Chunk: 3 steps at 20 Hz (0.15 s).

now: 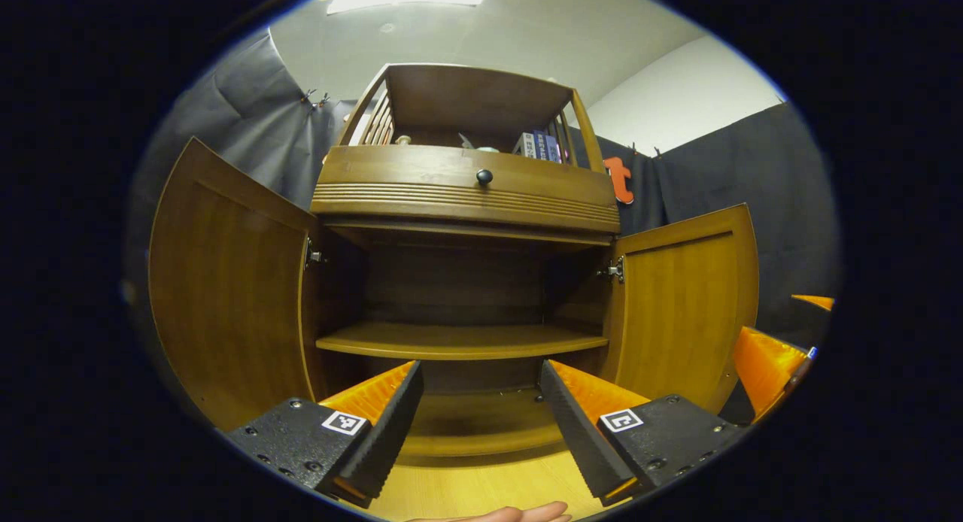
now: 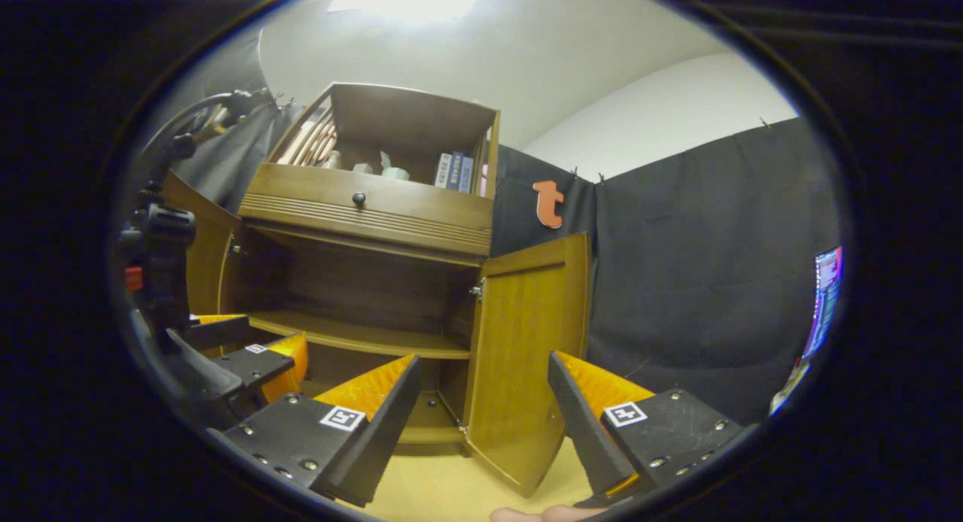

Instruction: Open the right door of the double-door shoe cabinet with the right hand, and open the left door with the left hand.

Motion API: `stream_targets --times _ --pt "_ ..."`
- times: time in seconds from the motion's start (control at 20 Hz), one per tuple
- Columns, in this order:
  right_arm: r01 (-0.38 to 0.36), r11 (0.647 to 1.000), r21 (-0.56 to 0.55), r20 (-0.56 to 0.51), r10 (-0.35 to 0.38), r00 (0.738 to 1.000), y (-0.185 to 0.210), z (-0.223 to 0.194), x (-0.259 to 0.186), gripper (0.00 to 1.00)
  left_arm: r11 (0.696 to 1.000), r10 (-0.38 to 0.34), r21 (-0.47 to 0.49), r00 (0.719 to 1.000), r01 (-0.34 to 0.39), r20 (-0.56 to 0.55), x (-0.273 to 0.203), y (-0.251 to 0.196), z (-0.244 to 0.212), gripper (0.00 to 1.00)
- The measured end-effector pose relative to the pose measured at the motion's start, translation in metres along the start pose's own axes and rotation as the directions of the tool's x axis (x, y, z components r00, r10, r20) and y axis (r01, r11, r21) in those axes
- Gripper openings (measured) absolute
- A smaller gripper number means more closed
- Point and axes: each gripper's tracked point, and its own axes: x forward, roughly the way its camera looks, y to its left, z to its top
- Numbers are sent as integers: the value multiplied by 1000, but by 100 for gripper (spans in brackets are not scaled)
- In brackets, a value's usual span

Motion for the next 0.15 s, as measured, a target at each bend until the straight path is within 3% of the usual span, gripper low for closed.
stream_targets --times 0.1,0.15 --pt "-53 999 -4 -10 53 999 26 -2 13 100 1000 -13 17 1000 13 17 4 1 4 94" --pt "-56 998 2 -23 56 998 32 -2 22 100 1000 15 19 1000 -15 16 7 12 4 94"
